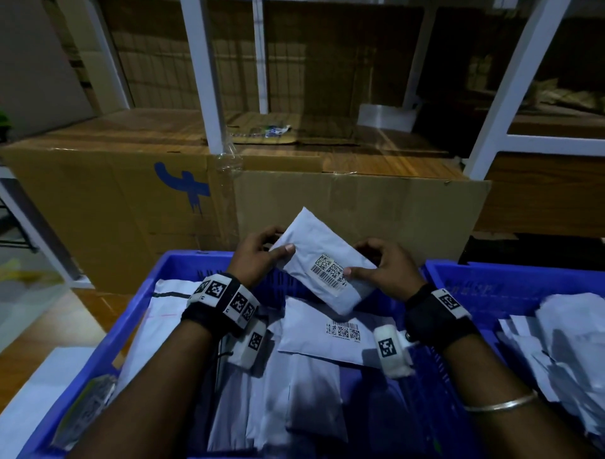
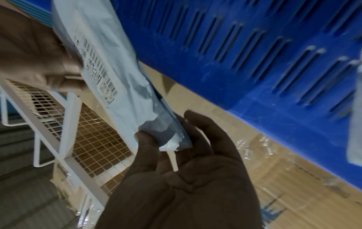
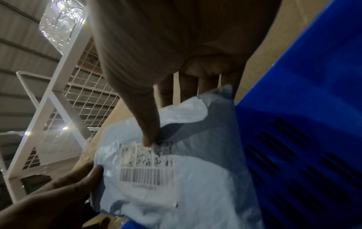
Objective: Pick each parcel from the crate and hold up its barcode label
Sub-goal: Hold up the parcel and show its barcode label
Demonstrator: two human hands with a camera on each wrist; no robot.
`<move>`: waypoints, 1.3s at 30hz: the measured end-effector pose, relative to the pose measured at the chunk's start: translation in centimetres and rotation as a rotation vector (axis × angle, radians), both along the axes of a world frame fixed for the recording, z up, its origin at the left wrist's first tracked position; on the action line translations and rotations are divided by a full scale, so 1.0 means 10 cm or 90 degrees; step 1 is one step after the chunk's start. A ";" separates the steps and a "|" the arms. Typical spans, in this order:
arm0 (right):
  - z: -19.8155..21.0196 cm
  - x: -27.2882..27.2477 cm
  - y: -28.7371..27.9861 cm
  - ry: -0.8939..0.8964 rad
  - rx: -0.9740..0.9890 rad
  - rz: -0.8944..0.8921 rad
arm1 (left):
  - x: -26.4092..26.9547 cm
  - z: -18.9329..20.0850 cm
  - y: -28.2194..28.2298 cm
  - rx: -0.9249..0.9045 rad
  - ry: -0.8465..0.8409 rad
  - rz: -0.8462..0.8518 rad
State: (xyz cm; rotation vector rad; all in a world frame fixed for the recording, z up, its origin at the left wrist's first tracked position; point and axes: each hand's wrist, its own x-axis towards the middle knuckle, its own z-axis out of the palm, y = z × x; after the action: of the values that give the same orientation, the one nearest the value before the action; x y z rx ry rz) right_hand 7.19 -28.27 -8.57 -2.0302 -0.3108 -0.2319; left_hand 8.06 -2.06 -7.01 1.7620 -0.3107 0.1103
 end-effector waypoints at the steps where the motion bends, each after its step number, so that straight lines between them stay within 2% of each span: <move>1: 0.01 -0.02 0.03 -0.014 -0.002 0.011 | -0.01 0.01 -0.02 -0.002 -0.004 -0.004; 8: 0.03 -0.06 0.15 -0.009 0.051 0.027 | 0.01 -0.01 -0.08 -0.064 -0.021 -0.011; 13: 0.06 -0.08 0.23 0.032 0.179 0.038 | 0.04 -0.03 -0.13 -0.121 0.023 -0.008; 19: 0.09 -0.13 0.26 0.034 0.169 0.055 | 0.00 -0.04 -0.15 -0.147 0.008 -0.043; 28: 0.10 -0.10 0.28 -0.007 0.254 0.002 | -0.09 -0.02 -0.17 -0.071 0.049 -0.078; 31: 0.11 -0.08 0.24 -0.017 0.281 -0.040 | -0.05 -0.07 -0.12 0.016 0.070 -0.121; 37: 0.11 -0.07 0.16 0.007 0.257 -0.042 | 0.00 -0.10 -0.03 0.147 0.024 -0.101; 39: 0.10 -0.07 0.13 -0.019 0.193 -0.048 | 0.00 -0.10 -0.02 0.185 0.007 -0.083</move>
State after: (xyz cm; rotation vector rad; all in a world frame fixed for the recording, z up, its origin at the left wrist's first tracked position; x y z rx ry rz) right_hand 6.53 -26.95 -7.59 -1.7421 -0.2043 -0.3355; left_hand 8.08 -2.25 -7.98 2.0223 -0.4495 -0.0408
